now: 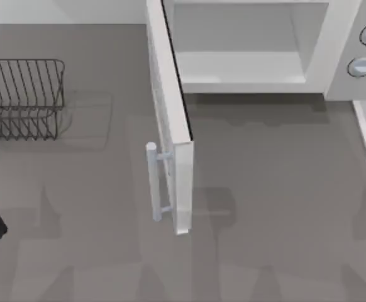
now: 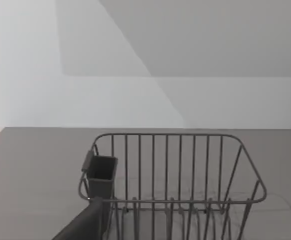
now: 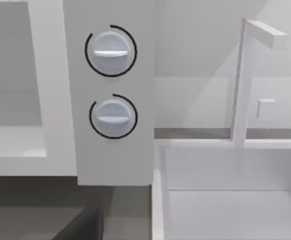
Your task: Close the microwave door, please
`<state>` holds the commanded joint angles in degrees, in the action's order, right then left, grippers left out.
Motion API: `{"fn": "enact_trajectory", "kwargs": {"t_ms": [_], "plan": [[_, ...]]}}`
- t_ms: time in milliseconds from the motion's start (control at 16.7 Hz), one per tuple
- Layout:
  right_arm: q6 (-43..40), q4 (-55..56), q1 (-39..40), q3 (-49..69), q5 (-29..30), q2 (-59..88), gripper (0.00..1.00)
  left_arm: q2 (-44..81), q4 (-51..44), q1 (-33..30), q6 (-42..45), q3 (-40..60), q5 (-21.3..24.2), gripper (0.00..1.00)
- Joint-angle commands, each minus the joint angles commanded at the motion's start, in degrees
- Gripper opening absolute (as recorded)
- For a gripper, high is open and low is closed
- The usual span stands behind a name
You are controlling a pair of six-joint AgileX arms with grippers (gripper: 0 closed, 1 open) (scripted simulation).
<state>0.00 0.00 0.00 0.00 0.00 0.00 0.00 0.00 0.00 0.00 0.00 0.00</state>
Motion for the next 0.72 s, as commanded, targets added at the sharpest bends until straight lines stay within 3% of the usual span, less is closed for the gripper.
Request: {"fn": "enact_trajectory", "kwargs": {"t_ms": [360, 720], "plan": [[0.0, 0.0, 0.0, 0.0, 0.0, 0.0, 1.00, 5.5, -4.8, -1.7, 3.1, 4.6, 1.8, 1.00], [0.0, 0.0, 0.0, 0.0, 0.0, 0.0, 1.00, 27.1, -22.9, -6.9, 14.7, 23.8, 7.2, 1.00]]}}
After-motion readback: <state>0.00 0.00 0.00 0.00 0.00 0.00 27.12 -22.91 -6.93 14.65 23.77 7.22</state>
